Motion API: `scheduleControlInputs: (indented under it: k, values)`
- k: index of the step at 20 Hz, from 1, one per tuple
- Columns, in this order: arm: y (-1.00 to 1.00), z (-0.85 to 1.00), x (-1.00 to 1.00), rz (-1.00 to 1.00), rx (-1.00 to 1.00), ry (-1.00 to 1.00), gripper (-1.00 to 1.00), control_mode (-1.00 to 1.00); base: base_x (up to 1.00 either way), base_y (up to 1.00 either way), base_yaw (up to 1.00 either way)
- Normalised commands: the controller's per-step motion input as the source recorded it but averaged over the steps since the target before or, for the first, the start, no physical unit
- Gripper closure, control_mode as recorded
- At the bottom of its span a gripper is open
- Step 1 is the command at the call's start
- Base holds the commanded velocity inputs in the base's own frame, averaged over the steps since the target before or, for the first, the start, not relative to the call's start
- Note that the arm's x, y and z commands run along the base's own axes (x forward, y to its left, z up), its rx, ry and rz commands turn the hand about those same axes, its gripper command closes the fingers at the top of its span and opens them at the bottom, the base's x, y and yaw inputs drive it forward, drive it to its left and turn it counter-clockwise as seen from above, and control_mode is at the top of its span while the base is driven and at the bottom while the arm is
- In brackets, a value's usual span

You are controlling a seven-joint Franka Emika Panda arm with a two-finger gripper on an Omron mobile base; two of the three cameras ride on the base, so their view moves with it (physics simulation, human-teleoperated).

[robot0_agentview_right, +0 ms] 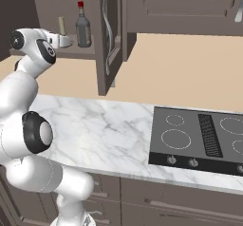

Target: Get the candle and the liquor from the cabinet and move them to the dining counter.

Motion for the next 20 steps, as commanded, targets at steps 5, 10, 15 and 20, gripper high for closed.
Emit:
scheduleControlInputs:
  k: [5,10,15,20]
  values:
    - [0.00,0.00,0.10,-0.02,0.00,0.00,-1.00,-1.00,0.00,0.00,0.00]
    - [-0.01,0.00,0.02,-0.06,0.00,0.00,-1.00,-1.00,0.00,0.00,0.00]
    - [0.00,0.00,0.03,-0.08,0.00,0.00,-1.00,-1.00,0.00,0.00,0.00]
    - [0.00,0.00,0.11,-0.08,0.00,0.00,-1.00,-1.00,0.00,0.00,0.00]
